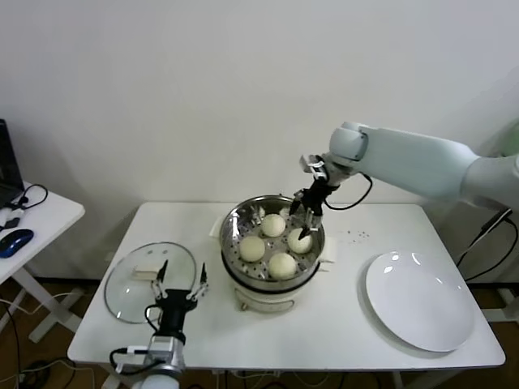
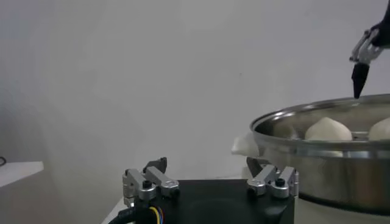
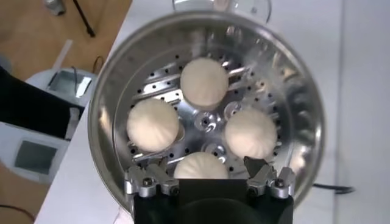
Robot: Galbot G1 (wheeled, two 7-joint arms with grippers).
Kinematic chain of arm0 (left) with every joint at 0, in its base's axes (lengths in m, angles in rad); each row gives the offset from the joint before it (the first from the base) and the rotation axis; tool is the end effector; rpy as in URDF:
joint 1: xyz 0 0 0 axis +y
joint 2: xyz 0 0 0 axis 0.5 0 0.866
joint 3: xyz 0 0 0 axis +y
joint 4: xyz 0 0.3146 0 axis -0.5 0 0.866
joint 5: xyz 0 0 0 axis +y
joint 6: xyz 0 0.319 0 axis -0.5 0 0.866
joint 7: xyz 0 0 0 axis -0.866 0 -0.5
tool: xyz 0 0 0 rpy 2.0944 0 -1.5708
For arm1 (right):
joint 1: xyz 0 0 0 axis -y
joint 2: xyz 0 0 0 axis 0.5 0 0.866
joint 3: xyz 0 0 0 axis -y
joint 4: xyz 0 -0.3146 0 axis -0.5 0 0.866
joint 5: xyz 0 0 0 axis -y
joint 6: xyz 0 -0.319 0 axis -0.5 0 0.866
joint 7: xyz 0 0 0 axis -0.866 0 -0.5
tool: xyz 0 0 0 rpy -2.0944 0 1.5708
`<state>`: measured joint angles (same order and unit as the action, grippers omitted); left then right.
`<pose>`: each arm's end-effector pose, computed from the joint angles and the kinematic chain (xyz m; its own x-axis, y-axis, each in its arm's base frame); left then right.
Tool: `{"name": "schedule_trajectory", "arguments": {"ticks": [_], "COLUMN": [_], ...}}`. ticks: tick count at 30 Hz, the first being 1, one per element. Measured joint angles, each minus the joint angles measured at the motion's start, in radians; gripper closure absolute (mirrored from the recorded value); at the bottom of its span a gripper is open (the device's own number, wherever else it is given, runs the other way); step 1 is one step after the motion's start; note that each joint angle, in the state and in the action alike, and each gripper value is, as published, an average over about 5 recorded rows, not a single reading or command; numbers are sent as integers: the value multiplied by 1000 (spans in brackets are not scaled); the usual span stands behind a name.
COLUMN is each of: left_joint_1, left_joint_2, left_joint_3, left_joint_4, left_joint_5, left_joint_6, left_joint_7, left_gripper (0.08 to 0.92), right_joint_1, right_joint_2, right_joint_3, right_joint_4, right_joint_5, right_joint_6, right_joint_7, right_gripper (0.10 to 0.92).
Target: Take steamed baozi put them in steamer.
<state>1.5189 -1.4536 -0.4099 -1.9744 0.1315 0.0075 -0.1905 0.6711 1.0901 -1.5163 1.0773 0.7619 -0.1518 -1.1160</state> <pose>0.1724 -0.0109 -0.3034 -0.9980 -0.0383 0.0499 -0.0278 0.9804 0.1950 0.5417 0.0068 -0.0479 0.0041 -0.3757 0.9267 -0.9768 -0.1999 -0.0767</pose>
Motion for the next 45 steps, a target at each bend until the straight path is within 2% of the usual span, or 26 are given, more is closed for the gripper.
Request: {"name": "schedule_trajectory", "arguments": {"ticks": [15, 27, 35, 45], "left_joint_1": [4, 11, 30, 31], "left_joint_2": [27, 26, 26, 22], "left_joint_3": [-42, -76, -98, -128], "left_joint_4": [-25, -33, -48, -63], "left_joint_5": [-42, -35, -19, -56], "left_joint_6": [-34, -87, -97, -79], "left_joint_7": [43, 84, 105, 118], "left_gripper": [177, 177, 177, 177], "right_joint_1": [-82, -511, -1014, -1522], "right_joint_2": [-340, -587, -553, -321], "right_joint_3": [242, 703, 1220, 1759], "right_joint_4": [350, 519, 605, 684], "right_joint_5": [-115, -199, -279, -348], "right_joint_6": [-27, 3, 35, 93], "right_joint_7": [291, 557, 681, 782], "right_gripper": [203, 203, 203, 203]}}
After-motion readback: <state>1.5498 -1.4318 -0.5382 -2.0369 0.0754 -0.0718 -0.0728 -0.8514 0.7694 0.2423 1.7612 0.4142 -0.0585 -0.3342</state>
